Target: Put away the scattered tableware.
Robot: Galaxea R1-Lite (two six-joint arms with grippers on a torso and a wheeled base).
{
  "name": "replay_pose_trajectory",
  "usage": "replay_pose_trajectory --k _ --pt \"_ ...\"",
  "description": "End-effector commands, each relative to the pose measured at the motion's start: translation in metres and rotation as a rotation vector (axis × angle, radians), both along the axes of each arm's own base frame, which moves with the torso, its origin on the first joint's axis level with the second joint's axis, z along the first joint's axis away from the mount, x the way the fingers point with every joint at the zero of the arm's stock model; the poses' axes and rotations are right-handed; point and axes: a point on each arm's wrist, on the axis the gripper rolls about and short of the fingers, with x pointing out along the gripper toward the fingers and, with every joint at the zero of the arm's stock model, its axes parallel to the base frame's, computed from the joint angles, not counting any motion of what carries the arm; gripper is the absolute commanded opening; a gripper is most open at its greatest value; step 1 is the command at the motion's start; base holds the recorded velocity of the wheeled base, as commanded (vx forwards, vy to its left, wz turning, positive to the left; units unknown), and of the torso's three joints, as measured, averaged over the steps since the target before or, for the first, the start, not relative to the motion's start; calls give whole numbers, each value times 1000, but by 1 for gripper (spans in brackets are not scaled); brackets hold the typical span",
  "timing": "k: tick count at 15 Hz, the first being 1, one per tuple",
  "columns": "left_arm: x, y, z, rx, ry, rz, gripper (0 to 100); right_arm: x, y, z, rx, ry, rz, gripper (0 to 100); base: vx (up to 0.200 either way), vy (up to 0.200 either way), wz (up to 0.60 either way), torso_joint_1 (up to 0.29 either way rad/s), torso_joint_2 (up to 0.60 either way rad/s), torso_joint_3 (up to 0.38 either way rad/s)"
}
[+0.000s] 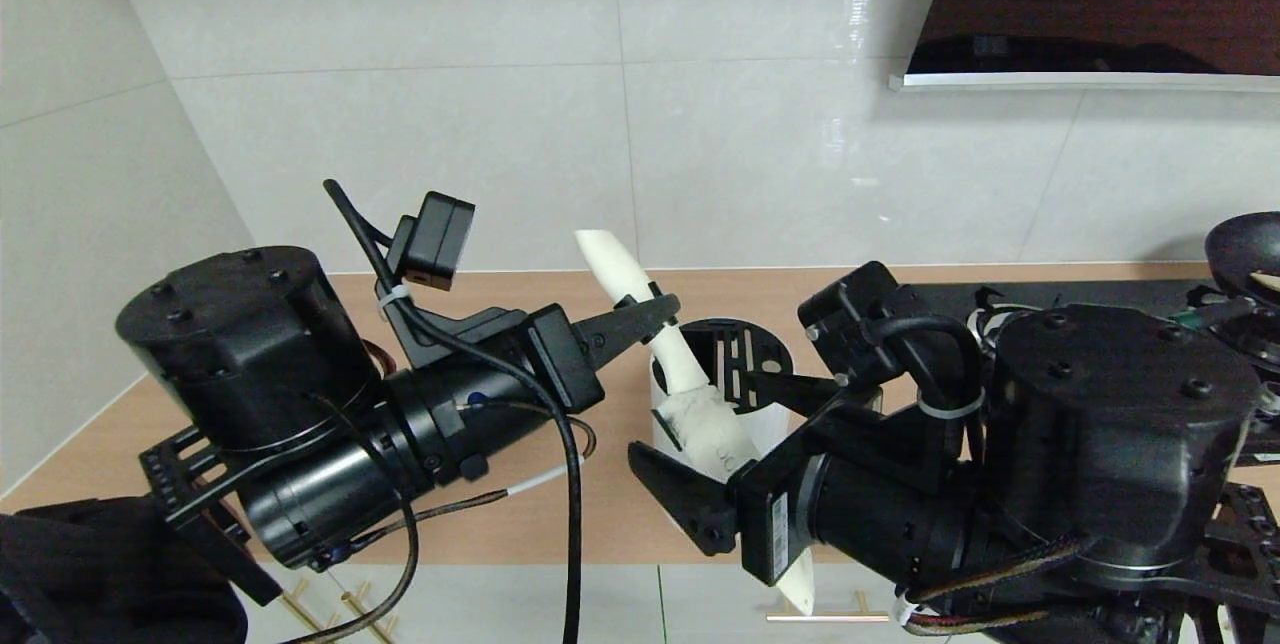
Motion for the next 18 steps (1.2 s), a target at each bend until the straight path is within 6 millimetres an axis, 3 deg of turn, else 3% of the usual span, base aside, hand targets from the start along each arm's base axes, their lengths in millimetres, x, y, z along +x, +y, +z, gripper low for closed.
replay_pose_trajectory --k 1,6,7,8,11,14,16,18 --pt "0 0 1 -2 -2 -1 0 0 1 0 7 -3 2 100 0 0 0 0 0 0" --pt "0 7 17 -39 -79 28 0 5 -15 16 61 -47 -66 100 0 0 0 0 0 0" --pt "12 17 51 -72 -246 80 0 17 -36 29 97 -77 -138 100 0 0 0 0 0 0" --pt "20 20 68 -75 -319 112 0 20 -44 34 109 -90 -166 100 0 0 0 0 0 0" --pt "37 33 99 -28 -483 171 0 25 -68 51 152 -132 -239 100 0 0 0 0 0 0" --pt "44 37 78 134 -583 196 0 38 -86 62 158 -178 -326 100 0 0 0 0 0 0" --pt "48 33 67 200 -614 201 0 39 -87 62 157 -178 -329 100 0 0 0 0 0 0" --pt "54 16 46 230 -643 171 0 45 -82 53 131 -158 -329 100 0 0 0 0 0 0"
